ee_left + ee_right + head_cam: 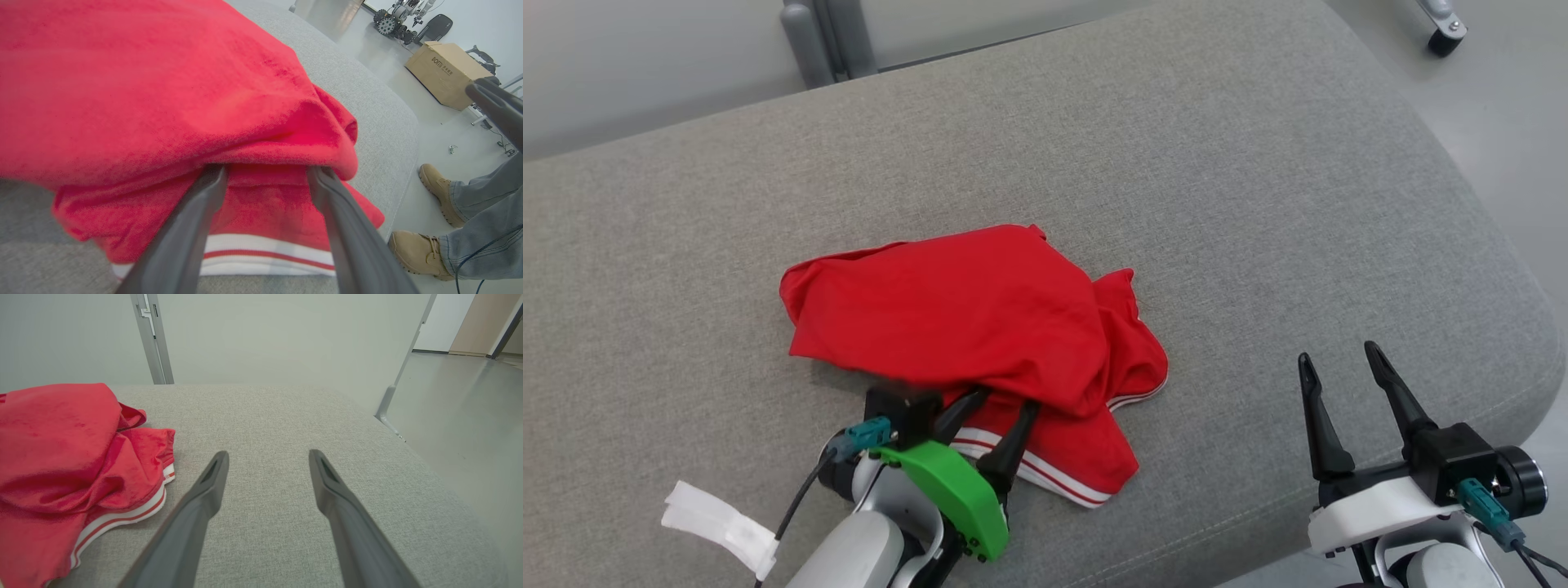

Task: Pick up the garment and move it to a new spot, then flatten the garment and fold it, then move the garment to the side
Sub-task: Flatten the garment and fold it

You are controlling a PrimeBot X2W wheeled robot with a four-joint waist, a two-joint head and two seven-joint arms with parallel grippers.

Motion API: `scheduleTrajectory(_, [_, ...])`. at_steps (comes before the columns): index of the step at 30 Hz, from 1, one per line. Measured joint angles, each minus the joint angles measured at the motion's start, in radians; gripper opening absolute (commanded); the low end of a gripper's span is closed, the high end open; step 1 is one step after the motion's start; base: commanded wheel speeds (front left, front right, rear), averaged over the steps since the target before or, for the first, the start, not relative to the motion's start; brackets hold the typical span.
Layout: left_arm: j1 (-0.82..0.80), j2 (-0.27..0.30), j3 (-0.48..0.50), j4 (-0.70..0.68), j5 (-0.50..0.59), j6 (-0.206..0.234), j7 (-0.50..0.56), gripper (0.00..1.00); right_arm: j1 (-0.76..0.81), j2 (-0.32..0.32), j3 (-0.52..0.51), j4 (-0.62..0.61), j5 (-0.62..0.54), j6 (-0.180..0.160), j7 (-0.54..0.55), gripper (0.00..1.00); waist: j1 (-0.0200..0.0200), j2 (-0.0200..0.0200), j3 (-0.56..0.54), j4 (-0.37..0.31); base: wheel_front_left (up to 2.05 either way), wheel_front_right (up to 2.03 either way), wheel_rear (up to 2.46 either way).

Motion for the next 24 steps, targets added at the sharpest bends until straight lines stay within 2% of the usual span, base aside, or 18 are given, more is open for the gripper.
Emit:
scheduleTrajectory(1, [-0.009,-0.003,0.002,-0.008,-0.01,0.0,0.012,0.32,-0.005,0.002,0.002,0.001,0.001,0.0,0.0,1.0,0.0,0.0,0.005,-0.003,0.0,0.0,0.0])
scheduleTrajectory(2, [-0.019,-0.008,0.005,-0.016,-0.015,0.002,0.023,0.1,-0.009,0.004,0.004,0.001,0.002,0.0,0.0,1.0,0.0,0.0,0.009,-0.007,0.0,0.0,0.0])
scheduleTrajectory(3, [-0.03,-0.011,0.007,-0.023,-0.019,0.003,0.033,0.0,-0.013,0.006,0.005,0.002,0.005,0.0,0.0,1.0,0.0,0.0,0.014,-0.01,0.0,0.0,0.0])
scheduleTrajectory(9, [-0.129,-0.029,0.047,-0.027,-0.055,0.038,0.098,0.0,-0.04,0.012,0.008,0.004,0.015,0.0,0.0,1.0,0.0,0.0,0.045,-0.036,0.0,0.0,0.0])
scheduleTrajectory(13, [-0.195,-0.003,0.054,0.061,-0.029,0.06,0.131,0.0,-0.056,0.012,0.015,0.009,0.028,0.0,0.0,1.0,0.0,0.0,0.063,-0.06,0.0,0.0,0.0])
scheduleTrajectory(24, [-0.263,0.056,0.044,0.211,-0.005,0.052,0.156,0.0,-0.062,0.013,0.017,0.021,0.081,0.0,0.0,1.0,0.0,0.0,0.104,-0.134,0.0,0.0,0.0])
